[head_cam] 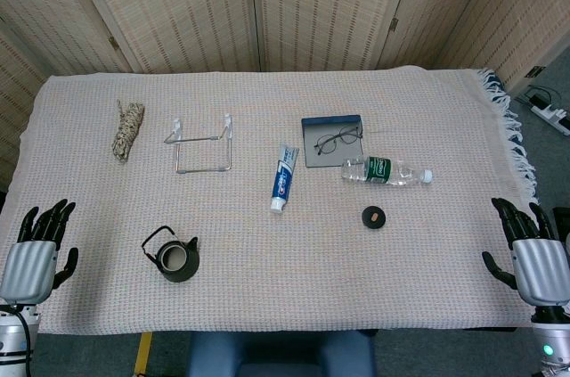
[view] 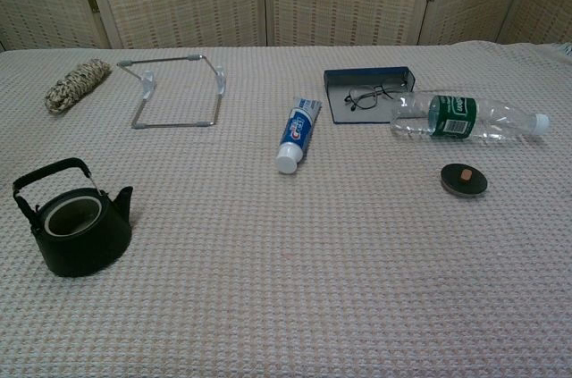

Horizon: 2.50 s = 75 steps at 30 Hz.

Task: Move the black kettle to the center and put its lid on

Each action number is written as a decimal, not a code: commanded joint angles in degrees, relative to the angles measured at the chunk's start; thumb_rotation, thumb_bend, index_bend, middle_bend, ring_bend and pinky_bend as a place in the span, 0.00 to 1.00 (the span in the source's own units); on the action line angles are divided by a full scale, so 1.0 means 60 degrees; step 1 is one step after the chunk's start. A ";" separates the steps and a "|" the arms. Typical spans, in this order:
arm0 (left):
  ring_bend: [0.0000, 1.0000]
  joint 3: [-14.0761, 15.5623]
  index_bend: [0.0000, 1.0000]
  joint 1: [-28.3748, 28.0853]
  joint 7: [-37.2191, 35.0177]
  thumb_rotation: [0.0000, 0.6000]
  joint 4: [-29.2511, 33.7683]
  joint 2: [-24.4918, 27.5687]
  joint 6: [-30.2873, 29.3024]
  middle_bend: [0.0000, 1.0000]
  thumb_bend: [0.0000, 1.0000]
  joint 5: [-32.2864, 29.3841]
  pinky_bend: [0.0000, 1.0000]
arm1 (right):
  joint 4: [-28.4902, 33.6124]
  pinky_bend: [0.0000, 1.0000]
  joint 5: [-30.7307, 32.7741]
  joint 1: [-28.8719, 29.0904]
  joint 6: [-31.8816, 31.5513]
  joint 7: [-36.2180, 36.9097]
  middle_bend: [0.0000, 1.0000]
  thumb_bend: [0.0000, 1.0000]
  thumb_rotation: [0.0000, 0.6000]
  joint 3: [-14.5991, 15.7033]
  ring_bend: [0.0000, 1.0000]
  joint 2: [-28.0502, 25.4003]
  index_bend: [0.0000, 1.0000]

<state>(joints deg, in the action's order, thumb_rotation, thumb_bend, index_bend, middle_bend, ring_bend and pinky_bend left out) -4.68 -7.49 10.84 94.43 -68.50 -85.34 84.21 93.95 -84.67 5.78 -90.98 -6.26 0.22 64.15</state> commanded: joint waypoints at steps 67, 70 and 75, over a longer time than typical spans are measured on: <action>0.38 -0.0341 0.31 -0.3539 0.0415 0.74 0.1706 0.0447 0.5017 0.36 0.17 -0.3654 0.06 | -0.0858 0.07 -0.0173 -0.0328 0.0534 0.1216 0.18 0.32 1.00 -0.0717 0.22 0.0008 0.15; 0.38 -0.0325 0.31 -0.3663 0.0707 0.74 0.1601 0.0208 0.4923 0.37 0.17 -0.3780 0.06 | -0.0919 0.07 -0.0162 -0.0332 0.0546 0.1287 0.18 0.32 1.00 -0.0739 0.22 0.0003 0.15; 0.39 -0.0296 0.32 -0.3796 0.1403 0.74 0.1390 -0.0167 0.4549 0.37 0.18 -0.3994 0.06 | -0.0999 0.07 -0.0121 -0.0336 0.0588 0.1384 0.18 0.32 1.00 -0.0770 0.22 0.0010 0.15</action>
<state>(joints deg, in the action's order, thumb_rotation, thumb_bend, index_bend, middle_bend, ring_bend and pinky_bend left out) -6.55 -29.89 17.97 103.33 -68.61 -57.11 60.86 87.97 -85.41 3.76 -87.47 2.03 -4.38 64.20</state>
